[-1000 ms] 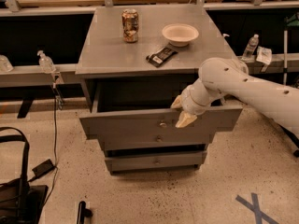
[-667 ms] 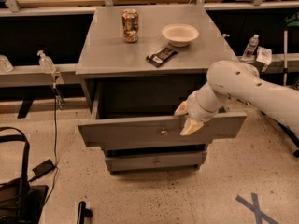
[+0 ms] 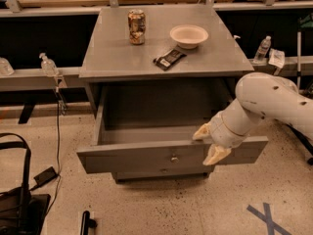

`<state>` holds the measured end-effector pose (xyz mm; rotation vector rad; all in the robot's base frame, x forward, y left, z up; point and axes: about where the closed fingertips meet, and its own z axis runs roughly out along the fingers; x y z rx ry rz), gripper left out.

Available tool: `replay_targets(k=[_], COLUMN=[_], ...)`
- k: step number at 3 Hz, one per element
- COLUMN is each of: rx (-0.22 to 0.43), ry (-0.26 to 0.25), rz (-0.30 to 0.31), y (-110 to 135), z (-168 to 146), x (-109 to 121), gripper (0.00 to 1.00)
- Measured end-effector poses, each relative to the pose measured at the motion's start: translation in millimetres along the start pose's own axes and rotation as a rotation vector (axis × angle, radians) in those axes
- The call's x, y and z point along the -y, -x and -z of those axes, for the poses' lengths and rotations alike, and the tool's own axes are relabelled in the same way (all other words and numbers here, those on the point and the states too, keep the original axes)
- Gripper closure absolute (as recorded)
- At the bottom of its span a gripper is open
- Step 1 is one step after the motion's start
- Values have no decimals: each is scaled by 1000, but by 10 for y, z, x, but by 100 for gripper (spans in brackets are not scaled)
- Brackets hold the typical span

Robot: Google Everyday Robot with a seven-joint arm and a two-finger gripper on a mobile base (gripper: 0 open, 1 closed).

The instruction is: Open top drawer

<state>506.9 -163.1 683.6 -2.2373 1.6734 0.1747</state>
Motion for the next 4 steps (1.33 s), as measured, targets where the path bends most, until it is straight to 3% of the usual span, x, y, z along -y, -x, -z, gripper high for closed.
replay_targets(k=[1,2,3,4], rx=[15,34,56,63], ry=[12,-56,-142,-172], rz=[-18,-25,-46,-50], y=[30,86,89,100], z=[159,372,782,913], x=[-227,-66,117,201], gripper=[46,23,2,0])
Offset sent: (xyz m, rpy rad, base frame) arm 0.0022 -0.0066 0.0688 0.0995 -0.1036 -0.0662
